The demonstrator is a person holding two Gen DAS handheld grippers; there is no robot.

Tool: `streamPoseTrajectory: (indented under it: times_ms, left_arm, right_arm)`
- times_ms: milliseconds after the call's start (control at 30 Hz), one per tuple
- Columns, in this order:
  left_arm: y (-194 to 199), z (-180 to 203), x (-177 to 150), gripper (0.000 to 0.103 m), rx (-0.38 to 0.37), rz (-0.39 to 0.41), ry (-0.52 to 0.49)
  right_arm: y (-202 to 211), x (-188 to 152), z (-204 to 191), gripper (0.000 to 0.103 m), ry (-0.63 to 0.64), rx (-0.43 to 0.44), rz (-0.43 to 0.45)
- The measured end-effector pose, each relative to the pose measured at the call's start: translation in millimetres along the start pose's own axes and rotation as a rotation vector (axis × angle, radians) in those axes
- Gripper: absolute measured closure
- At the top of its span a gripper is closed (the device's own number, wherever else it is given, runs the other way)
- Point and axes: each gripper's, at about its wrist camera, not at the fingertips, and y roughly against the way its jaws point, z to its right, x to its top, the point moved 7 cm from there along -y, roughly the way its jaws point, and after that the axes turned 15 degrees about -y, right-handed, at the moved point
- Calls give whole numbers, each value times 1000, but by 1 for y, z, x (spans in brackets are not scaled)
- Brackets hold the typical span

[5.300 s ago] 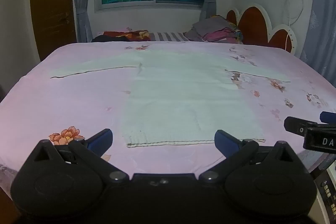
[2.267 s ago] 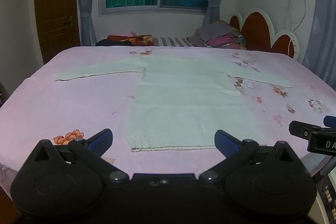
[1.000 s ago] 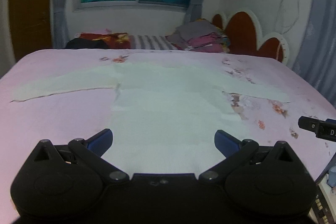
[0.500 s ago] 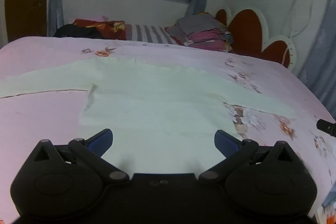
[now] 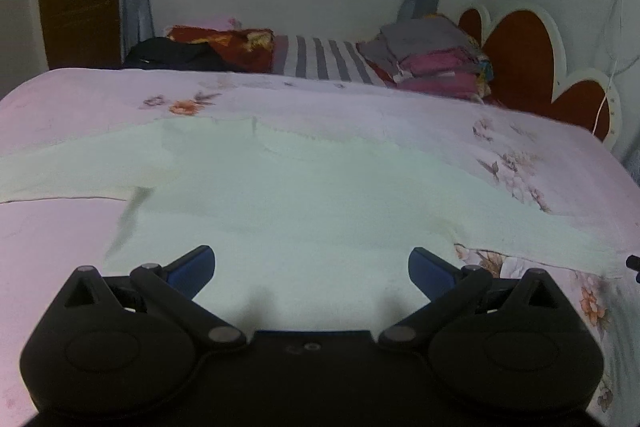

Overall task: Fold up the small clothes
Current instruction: 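Reach the right gripper to the sweater's side edge and grasp it, then lift the held side and fold it over the sweater body, open right gripper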

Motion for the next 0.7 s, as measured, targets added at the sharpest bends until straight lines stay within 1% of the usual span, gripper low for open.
streamPoseTrajectory:
  times_ms: [133, 233, 300, 400, 467, 533, 567, 600, 633, 700]
  left_arm:
    - [-18, 15, 4, 0, 18, -35, -16]
    - [-24, 22, 7, 0, 32, -51, -26]
    - [-27, 26, 9, 0, 36, -60, -37]
    - [-30, 30, 9, 0, 43, -74, -45]
    - [-30, 31, 11, 0, 45, -76, -42]
    - [-30, 32, 13, 0, 48, -77, -36]
    - [-29, 31, 14, 0, 46, -80, -19]
    - [-28, 29, 14, 0, 43, -83, 2]
    - [-26, 27, 14, 0, 44, -83, 15]
    - [-22, 24, 16, 0, 57, -76, 9]
  right_arm:
    - [-37, 13, 27, 62, -87, -22, -47]
    - [-57, 14, 47, 62, -142, -38, -87]
    - [-66, 13, 60, 62, -184, -43, -108]
    - [-71, 16, 71, 63, -234, -15, -112]
    - [-73, 19, 75, 67, -257, 2, -111]
    - [-73, 21, 78, 78, -278, 16, -114]
    - [-73, 21, 80, 81, -282, 20, -115]
    - [-73, 21, 82, 88, -281, 22, -118]
    - [-74, 22, 82, 93, -278, 26, -121]
    - [-77, 25, 81, 100, -255, 28, -129]
